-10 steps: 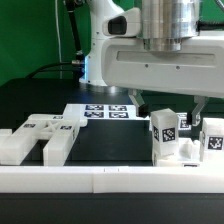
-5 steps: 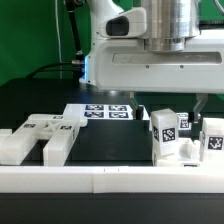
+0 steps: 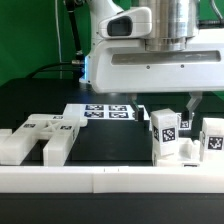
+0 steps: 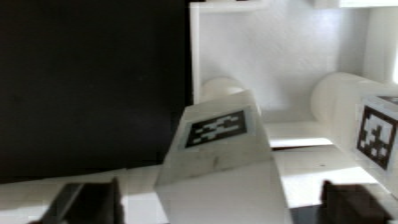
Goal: Assemble chair
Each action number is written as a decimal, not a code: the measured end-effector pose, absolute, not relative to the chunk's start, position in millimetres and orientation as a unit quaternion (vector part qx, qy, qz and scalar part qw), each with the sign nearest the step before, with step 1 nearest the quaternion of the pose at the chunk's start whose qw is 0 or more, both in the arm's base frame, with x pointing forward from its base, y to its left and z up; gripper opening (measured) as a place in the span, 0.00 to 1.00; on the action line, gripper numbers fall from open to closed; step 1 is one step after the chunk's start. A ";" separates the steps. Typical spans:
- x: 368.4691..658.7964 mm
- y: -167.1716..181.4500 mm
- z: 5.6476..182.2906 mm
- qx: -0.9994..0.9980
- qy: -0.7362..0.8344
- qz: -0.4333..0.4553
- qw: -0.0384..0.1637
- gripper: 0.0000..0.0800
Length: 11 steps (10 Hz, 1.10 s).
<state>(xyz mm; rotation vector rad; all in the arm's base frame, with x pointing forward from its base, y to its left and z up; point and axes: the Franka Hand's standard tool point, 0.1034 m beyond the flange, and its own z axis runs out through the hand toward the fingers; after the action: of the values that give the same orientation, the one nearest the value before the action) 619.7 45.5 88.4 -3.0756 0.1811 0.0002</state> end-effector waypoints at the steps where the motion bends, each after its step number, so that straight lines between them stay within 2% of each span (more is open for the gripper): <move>1: 619.7 45.4 88.4 -0.997 0.068 0.000 0.030 0.49; 2: 619.8 45.4 88.5 -0.997 0.067 0.000 0.030 0.36; 3: 619.8 45.6 88.4 -0.996 0.080 0.001 0.031 0.36; 11: 619.1 49.1 86.8 -0.883 0.468 0.014 0.029 0.36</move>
Offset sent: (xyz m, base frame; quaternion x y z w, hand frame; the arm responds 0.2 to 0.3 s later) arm 0.0000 0.0000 0.0000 0.0000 0.0000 0.1938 0.9810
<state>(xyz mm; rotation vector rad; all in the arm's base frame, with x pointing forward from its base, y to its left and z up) 619.1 49.1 86.8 -2.7252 1.4428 0.0443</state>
